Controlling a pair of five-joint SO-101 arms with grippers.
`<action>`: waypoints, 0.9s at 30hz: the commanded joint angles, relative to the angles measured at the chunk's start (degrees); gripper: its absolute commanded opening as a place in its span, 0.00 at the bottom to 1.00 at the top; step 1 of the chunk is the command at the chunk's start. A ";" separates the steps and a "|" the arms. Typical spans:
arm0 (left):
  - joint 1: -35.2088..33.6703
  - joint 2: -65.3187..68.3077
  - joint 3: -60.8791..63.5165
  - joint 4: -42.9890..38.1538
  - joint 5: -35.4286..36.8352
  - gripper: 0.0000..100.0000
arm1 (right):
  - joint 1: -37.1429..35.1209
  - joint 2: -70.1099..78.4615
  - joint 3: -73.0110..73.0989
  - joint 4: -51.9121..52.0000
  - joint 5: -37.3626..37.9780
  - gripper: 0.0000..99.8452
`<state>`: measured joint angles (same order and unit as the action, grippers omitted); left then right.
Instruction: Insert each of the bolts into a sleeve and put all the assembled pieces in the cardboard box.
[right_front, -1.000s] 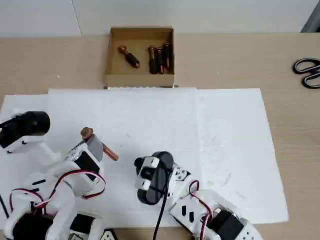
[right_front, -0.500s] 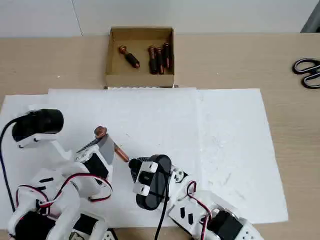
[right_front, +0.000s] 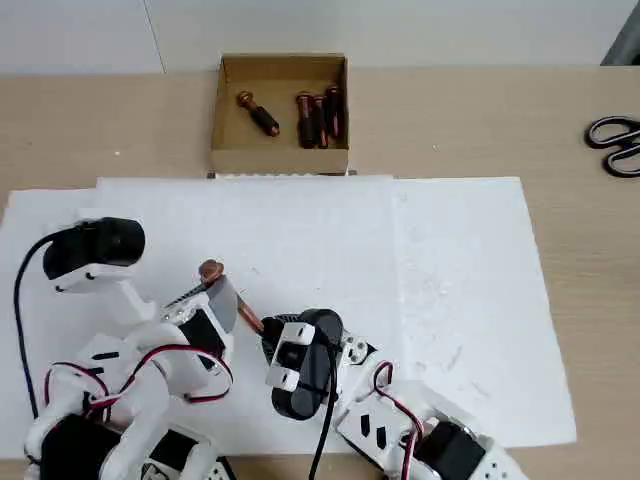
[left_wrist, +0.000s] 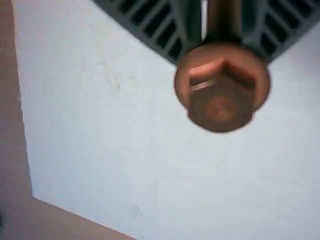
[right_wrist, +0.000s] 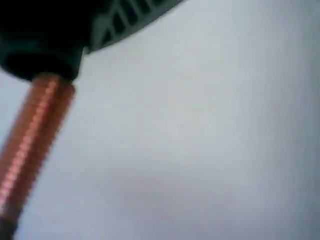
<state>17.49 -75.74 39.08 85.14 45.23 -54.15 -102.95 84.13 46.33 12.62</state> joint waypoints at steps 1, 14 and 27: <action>0.70 -0.18 -0.40 -2.46 0.18 0.01 | -0.40 -0.66 -3.25 -1.80 0.44 0.00; 1.23 -0.35 2.42 -2.29 0.18 0.01 | -0.48 -0.48 -5.27 -1.98 0.44 0.00; 9.49 -0.44 2.24 8.70 -7.56 0.01 | -0.04 -0.66 -6.51 -1.98 1.32 0.00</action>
<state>26.11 -76.00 41.71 91.82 38.81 -54.24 -102.77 83.43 46.42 12.62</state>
